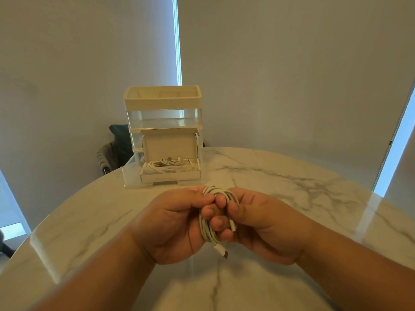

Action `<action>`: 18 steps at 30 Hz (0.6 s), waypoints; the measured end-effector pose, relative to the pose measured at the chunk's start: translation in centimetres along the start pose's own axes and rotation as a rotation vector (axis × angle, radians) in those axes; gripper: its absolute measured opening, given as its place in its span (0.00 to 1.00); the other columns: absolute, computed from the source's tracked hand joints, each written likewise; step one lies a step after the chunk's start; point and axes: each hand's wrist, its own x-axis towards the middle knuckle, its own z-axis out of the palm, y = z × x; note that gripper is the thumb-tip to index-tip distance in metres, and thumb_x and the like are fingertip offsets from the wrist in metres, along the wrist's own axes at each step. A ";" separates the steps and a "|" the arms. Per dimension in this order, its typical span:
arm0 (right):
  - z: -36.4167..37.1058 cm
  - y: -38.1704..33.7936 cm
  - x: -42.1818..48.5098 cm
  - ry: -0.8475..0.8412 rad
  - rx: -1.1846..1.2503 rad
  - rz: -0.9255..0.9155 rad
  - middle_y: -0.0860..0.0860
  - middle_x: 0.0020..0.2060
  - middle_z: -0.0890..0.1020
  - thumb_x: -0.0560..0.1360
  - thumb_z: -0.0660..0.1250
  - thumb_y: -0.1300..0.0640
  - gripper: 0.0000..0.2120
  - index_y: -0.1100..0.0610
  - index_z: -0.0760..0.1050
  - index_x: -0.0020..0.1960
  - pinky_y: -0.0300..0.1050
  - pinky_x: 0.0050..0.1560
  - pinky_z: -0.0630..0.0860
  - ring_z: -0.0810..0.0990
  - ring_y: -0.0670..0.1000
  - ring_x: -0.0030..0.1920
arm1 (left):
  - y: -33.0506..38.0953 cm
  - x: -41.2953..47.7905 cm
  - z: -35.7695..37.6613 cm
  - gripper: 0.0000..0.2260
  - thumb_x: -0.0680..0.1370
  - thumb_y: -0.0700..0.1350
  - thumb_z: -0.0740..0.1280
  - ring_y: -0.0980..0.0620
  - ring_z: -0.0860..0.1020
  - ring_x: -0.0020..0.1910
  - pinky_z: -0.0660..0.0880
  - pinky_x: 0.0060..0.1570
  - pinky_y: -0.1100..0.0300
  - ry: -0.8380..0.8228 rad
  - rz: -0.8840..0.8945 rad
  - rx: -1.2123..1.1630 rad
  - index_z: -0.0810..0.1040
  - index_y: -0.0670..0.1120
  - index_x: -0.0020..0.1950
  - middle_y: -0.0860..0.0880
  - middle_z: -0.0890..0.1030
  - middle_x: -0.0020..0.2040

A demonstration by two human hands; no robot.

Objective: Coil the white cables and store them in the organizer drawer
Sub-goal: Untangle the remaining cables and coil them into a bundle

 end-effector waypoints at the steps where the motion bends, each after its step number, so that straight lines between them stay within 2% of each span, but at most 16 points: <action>1: 0.2 0.0 0.0 0.020 -0.002 -0.014 0.54 0.45 0.85 0.75 0.64 0.61 0.09 0.56 0.84 0.45 0.38 0.39 0.79 0.84 0.45 0.40 | 0.0 0.0 -0.1 0.06 0.78 0.38 0.64 0.49 0.79 0.39 0.80 0.50 0.51 0.000 0.004 -0.007 0.78 0.36 0.51 0.46 0.77 0.36; 5: 0.7 -0.1 0.2 0.129 -0.060 -0.085 0.54 0.42 0.85 0.74 0.67 0.59 0.08 0.54 0.84 0.39 0.37 0.35 0.78 0.82 0.46 0.36 | 0.2 0.0 -0.3 0.06 0.77 0.38 0.65 0.48 0.79 0.39 0.80 0.50 0.51 0.028 0.014 -0.018 0.78 0.36 0.50 0.45 0.77 0.36; 7: 0.8 0.1 0.3 0.130 -0.074 -0.067 0.53 0.39 0.84 0.72 0.70 0.54 0.06 0.54 0.84 0.40 0.37 0.36 0.77 0.80 0.45 0.35 | 0.3 0.0 -0.3 0.05 0.77 0.37 0.66 0.48 0.80 0.39 0.80 0.50 0.51 0.049 0.005 -0.020 0.78 0.36 0.49 0.45 0.78 0.35; 10: 0.7 0.4 0.4 0.094 -0.065 -0.029 0.50 0.36 0.82 0.73 0.68 0.53 0.08 0.56 0.83 0.45 0.37 0.38 0.76 0.78 0.45 0.33 | 0.6 -0.2 -0.2 0.05 0.77 0.37 0.66 0.48 0.81 0.39 0.81 0.50 0.51 0.047 -0.025 -0.018 0.77 0.36 0.49 0.44 0.78 0.35; 13: 0.8 0.7 0.4 0.097 -0.048 -0.055 0.51 0.37 0.83 0.72 0.68 0.55 0.08 0.59 0.80 0.48 0.37 0.38 0.76 0.79 0.45 0.34 | 0.8 -0.3 -0.2 0.04 0.74 0.38 0.68 0.48 0.80 0.37 0.81 0.47 0.52 0.061 -0.033 0.014 0.78 0.37 0.46 0.45 0.77 0.33; 15: 0.7 0.9 0.5 0.100 -0.082 -0.073 0.51 0.39 0.83 0.71 0.70 0.55 0.07 0.57 0.80 0.47 0.38 0.38 0.76 0.79 0.45 0.35 | 1.0 -0.5 0.0 0.05 0.71 0.38 0.70 0.49 0.80 0.34 0.81 0.43 0.53 0.099 -0.027 0.065 0.78 0.37 0.43 0.45 0.76 0.31; 18: 0.7 0.9 0.5 0.103 -0.181 -0.067 0.51 0.40 0.83 0.71 0.70 0.53 0.06 0.54 0.82 0.46 0.39 0.39 0.71 0.78 0.46 0.35 | 1.2 -0.8 0.5 0.04 0.70 0.37 0.64 0.50 0.78 0.30 0.81 0.38 0.54 0.183 -0.014 0.143 0.78 0.38 0.39 0.45 0.73 0.28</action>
